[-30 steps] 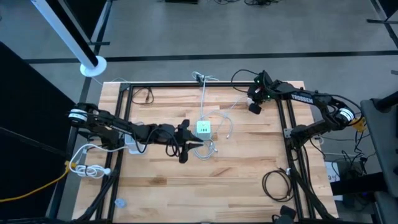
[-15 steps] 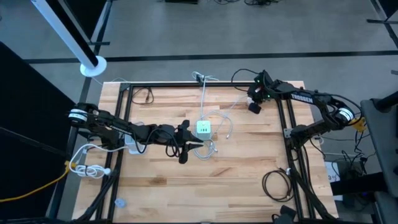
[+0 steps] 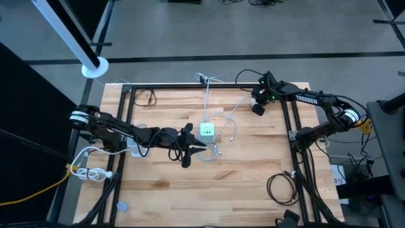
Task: Insert USB
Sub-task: Insert the middle right white charger cable into the top right white outlet extension, then insert the right white charger cable into the center white outlet extension
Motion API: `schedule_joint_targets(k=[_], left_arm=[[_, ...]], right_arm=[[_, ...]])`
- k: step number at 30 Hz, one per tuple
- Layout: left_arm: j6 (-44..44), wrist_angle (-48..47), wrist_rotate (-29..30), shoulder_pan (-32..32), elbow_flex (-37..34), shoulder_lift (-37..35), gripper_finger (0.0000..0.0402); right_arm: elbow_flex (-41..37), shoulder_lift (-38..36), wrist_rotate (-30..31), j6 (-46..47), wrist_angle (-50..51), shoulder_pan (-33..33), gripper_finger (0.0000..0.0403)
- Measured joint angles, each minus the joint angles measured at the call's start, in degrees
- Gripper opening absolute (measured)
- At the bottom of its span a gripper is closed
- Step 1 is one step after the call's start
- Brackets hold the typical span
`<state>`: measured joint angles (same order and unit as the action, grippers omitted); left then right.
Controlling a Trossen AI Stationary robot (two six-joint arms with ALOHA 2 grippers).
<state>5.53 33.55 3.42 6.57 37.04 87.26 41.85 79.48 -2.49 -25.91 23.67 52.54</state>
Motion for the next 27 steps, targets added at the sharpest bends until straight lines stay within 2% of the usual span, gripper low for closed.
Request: schedule_joint_targets(k=[5,11,15,22,27], left_arm=[[0.15,-0.01,0.0,0.14,0.0,0.0,0.0064],[0.57,-0.01,0.01,0.16,0.0,0.0,0.0064],[0.57,-0.04,0.02,0.17,0.0,0.0,0.0064],[0.57,-0.1,0.02,0.16,0.0,0.0,0.0064],[0.78,-0.77,1.68,0.15,0.0,0.0,0.0064]], right_arm=[[-0.2,-1.31,-0.46,0.53,0.78,-0.03,0.0066],[-0.2,-2.55,-0.41,0.54,0.45,-0.03,0.0145],[-0.18,-3.45,-0.4,0.58,0.1,-0.03,0.0182],[-0.09,-6.71,-0.37,1.92,0.19,-0.42,0.0212],[-0.09,-9.54,-0.48,0.75,0.73,-3.4,0.0221]])
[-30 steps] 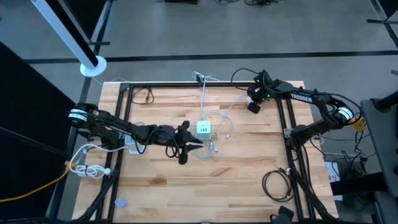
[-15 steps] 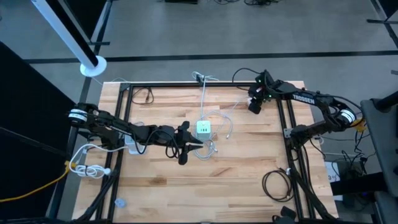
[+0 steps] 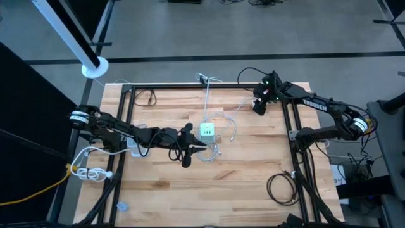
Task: Insert USB
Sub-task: Insert the right white charger cable into the center white outlet extension
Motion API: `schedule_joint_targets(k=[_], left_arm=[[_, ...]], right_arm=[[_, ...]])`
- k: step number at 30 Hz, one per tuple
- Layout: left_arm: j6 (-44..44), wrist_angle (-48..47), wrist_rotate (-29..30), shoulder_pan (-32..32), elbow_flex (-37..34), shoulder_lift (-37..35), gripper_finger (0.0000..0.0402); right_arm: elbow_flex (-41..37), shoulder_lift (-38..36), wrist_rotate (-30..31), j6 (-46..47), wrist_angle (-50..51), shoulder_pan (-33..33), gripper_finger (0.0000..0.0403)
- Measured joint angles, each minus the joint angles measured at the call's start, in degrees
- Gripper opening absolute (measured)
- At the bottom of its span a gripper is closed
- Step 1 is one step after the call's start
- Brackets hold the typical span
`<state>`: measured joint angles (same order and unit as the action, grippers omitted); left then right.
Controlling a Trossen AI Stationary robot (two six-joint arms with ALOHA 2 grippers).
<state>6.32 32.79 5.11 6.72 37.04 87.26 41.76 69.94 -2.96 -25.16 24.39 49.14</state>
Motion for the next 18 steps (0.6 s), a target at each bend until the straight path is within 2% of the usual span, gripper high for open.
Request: schedule_joint_targets(k=[12,18], left_arm=[[9.12,-16.64,15.08,-0.02,0.0,0.0,0.0064],[11.57,-19.2,15.54,-0.07,0.0,0.0,0.0064]], right_arm=[[0.13,-2.12,-0.26,-0.4,0.25,-17.16,0.022],[0.13,0.21,-0.5,0.04,-5.41,-27.05,0.021]])
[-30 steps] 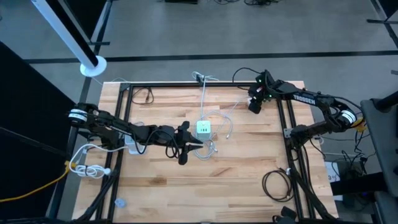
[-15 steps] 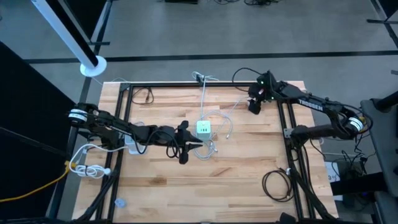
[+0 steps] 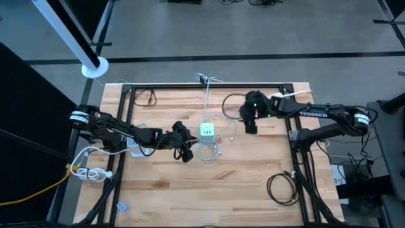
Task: Insert USB
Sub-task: Insert the right white charger cable into the center white outlet extension
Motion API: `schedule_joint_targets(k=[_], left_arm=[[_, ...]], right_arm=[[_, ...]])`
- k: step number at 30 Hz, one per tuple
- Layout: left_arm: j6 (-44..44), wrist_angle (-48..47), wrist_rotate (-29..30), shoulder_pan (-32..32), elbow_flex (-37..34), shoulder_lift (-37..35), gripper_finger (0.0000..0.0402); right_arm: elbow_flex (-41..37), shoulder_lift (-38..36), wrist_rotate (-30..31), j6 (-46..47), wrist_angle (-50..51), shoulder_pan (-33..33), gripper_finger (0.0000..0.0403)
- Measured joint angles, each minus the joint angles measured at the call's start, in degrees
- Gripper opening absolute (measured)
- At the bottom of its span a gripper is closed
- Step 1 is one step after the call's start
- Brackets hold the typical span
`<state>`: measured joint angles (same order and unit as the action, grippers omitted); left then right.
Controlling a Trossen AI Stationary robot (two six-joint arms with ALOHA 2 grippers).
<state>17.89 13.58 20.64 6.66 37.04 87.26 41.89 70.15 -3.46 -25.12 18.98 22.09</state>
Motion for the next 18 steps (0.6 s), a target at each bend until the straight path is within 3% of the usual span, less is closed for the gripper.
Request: schedule_joint_targets(k=[5,12,18], left_arm=[[0.16,0.09,1.21,0.0,-0.21,0.0,0.0064],[5.61,0.4,1.4,0.0,-2.81,0.02,0.0064],[9.17,6.35,1.48,0.05,-4.78,0.49,0.0064]], right_arm=[[-0.15,4.95,-0.27,-2.85,-8.25,-6.26,0.0209],[-0.22,12.63,-3.14,-4.19,-11.01,-9.15,0.0203],[-0.23,14.16,-10.93,2.42,-14.39,-11.45,0.0185]])
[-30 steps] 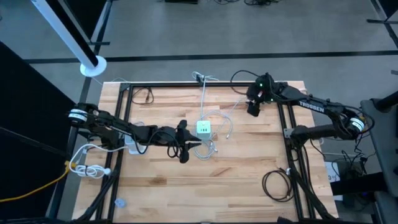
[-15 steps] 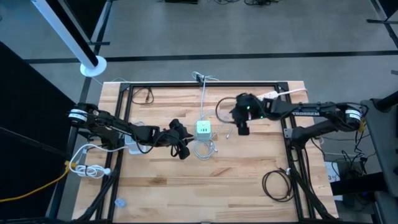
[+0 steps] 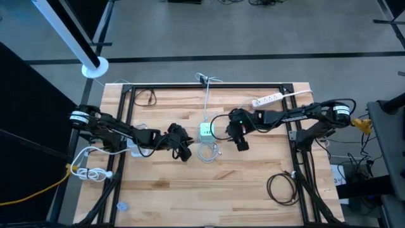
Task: Insert USB
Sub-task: Insert the right white charger cable into the center white outlet extension
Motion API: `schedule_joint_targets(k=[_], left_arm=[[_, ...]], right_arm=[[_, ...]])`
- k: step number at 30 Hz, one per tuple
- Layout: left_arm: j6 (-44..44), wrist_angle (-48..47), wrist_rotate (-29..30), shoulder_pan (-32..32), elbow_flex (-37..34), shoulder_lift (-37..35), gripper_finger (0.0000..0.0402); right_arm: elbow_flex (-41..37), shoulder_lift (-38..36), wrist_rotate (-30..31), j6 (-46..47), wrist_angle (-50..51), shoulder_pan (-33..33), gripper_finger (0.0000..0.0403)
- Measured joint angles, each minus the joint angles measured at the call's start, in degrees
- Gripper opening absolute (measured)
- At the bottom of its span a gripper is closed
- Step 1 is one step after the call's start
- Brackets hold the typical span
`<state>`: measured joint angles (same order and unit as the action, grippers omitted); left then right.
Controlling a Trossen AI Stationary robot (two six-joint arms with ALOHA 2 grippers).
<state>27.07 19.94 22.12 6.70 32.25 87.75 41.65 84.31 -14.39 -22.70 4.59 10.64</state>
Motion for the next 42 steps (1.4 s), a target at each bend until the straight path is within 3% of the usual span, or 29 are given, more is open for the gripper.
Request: schedule_joint_targets(k=[8,14,20,23,34,39,42], left_arm=[[0.42,8.65,-1.27,0.12,-1.4,4.39,0.0064],[2.63,18.27,-11.68,0.65,-1.2,11.5,0.0064],[4.22,28.63,-12.6,0.85,-0.57,19.2,0.0064],[5.6,28.91,-16.16,1.32,1.12,22.24,0.0063],[11.36,28.37,-25.47,11.35,8.25,24.72,0.0063],[13.46,22.65,-24.81,13.63,10.9,24.66,0.0061],[15.0,22.05,-23.56,14.14,11.33,24.63,0.0056]], right_arm=[[-0.03,3.72,-3.77,1.09,-6.15,-5.41,0.0155],[-0.05,7.58,-3.56,-2.04,-11.49,-9.98,0.0139],[-0.01,11.95,2.85,-2.87,-24.7,-11.94,0.0123],[0.81,13.46,5.52,-2.34,-24.98,-11.92,0.0111],[1.04,13.24,5.74,-2.84,-20.1,-17.21,0.0086],[1.25,13.31,16.71,-5.6,-20.25,-19.03,0.0094],[1.57,13.33,19.52,-6.06,-20.22,-18.39,0.0095]])
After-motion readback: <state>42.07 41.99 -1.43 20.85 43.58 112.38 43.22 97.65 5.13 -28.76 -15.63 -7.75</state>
